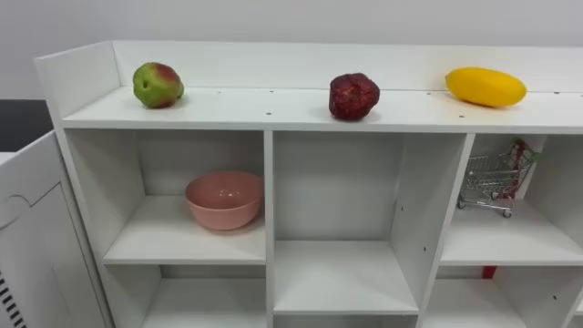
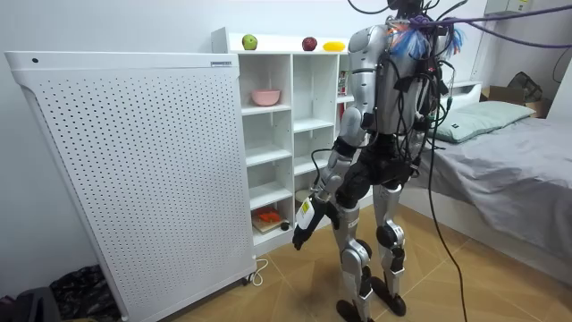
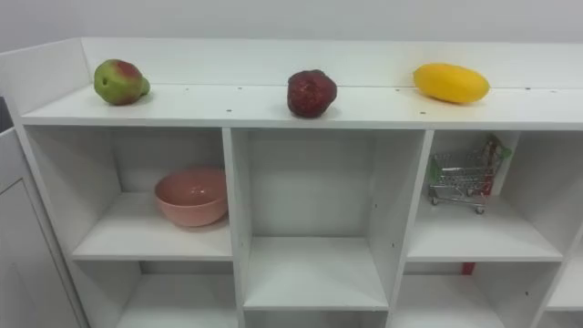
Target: Arrange fruit in the closet
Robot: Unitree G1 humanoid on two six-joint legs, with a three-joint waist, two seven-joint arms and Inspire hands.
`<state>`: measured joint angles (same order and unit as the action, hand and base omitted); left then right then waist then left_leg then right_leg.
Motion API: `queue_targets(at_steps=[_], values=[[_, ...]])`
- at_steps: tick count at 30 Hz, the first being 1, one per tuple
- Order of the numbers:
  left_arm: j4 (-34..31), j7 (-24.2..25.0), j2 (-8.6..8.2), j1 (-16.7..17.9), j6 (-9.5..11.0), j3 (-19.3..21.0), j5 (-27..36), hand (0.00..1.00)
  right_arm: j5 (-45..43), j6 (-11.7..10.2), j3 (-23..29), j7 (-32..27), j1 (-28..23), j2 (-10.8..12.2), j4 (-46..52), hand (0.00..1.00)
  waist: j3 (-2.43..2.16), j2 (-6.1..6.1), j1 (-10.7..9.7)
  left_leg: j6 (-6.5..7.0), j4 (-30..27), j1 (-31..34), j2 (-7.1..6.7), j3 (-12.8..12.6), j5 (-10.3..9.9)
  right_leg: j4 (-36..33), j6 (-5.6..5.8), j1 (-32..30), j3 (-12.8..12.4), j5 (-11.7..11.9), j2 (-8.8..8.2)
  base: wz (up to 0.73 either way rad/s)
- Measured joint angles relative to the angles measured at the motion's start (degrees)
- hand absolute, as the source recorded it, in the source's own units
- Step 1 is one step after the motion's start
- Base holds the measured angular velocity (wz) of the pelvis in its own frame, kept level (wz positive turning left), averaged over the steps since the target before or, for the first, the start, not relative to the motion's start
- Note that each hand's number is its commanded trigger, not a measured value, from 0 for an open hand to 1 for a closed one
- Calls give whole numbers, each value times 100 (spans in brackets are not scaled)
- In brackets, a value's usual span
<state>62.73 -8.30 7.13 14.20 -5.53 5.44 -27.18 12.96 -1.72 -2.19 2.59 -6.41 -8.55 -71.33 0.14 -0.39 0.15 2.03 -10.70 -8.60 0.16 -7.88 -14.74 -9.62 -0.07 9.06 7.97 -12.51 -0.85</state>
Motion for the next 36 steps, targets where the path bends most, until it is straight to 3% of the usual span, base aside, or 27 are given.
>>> queue_targets(at_steps=[8, 14, 20, 25, 36], values=[[-34, -4, 0, -8, -11, 5, 2, 0, 96, 3, -2, -91, -18, 14, 0, 0, 4, -22, 3, 0, -14, -6, 0, -3, 0, -3, -1, 1, 1, 2, -3, 0], [50, -86, -29, -19, 31, 10, 36, 0, 678, 11, 34, -329, -44, 22, -53, 0, 8, -37, -5, 0, -16, -8, -1, -1, 0, -5, 0, 11, 11, 5, -5, 0], [91, -220, -85, -20, 108, 142, 53, 0, 968, -1, 702, -777, -20, 31, 291, 0, 22, -83, -73, 0, -13, -78, -1, -11, 1, -1, 0, 92, 8, 4, -4, 0], [75, -318, -57, -19, 218, 364, 58, 0, 956, -35, 1262, -1477, 105, 25, 1268, 0, 14, -69, -133, 2, -28, -110, -2, -13, 2, -19, -1, 97, -2, 5, -5, 0], [-8, -504, -52, 88, 241, 308, 59, 0, 486, -157, 1238, -2748, 205, 10, 4803, 0, 8, -89, -104, 1, 18, -89, -2, -72, 3, -5, -1, -5, -74, 7, 6, -3]])
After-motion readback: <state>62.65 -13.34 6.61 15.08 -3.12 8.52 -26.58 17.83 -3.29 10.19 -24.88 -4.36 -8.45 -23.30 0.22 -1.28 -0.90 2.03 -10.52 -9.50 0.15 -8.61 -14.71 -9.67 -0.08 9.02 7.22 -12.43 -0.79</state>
